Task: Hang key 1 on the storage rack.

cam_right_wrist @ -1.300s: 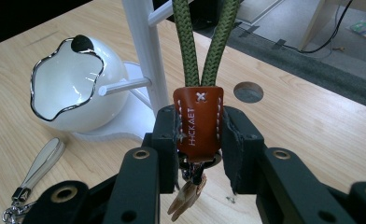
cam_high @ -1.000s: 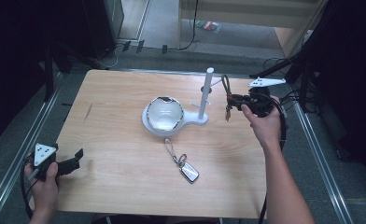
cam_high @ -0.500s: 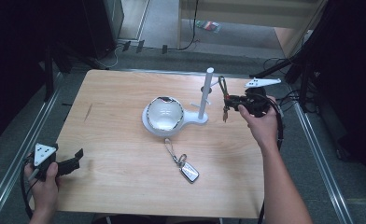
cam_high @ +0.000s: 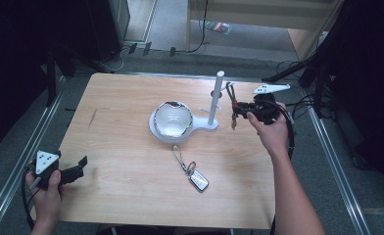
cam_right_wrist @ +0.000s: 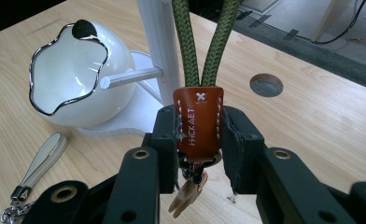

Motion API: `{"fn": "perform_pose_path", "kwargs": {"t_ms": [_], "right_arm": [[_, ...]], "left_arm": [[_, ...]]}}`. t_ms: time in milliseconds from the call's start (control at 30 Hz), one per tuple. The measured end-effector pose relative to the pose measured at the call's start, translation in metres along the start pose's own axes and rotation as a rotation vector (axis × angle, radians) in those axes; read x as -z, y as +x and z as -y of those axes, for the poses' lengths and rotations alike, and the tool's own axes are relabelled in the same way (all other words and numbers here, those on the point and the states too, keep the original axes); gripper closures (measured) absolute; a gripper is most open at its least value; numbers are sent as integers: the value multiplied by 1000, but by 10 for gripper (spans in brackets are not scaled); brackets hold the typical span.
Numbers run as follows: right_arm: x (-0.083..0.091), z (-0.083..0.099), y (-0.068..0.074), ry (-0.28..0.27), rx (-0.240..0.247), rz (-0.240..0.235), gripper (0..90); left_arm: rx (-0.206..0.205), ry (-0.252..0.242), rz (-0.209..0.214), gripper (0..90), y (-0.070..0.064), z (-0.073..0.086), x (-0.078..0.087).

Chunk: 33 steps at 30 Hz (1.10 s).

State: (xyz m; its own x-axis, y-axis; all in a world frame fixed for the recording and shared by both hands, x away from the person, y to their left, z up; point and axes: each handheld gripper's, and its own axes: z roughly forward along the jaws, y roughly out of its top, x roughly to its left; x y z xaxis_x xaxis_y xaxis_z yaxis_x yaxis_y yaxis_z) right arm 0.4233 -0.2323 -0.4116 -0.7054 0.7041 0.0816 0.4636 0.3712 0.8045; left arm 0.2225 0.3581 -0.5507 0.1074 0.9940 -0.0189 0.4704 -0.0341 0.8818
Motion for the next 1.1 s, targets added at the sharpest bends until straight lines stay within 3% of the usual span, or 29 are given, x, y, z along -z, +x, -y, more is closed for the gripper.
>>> {"fn": "perform_pose_path", "kwargs": {"t_ms": [767,1100], "right_arm": [[-22,1,12,41,19,-34,677],[-28,0,15,58,32,-9,636]], "left_arm": [[1,3,-1,64,0,0,0],[2,3,-1,64,0,0,0]]}}
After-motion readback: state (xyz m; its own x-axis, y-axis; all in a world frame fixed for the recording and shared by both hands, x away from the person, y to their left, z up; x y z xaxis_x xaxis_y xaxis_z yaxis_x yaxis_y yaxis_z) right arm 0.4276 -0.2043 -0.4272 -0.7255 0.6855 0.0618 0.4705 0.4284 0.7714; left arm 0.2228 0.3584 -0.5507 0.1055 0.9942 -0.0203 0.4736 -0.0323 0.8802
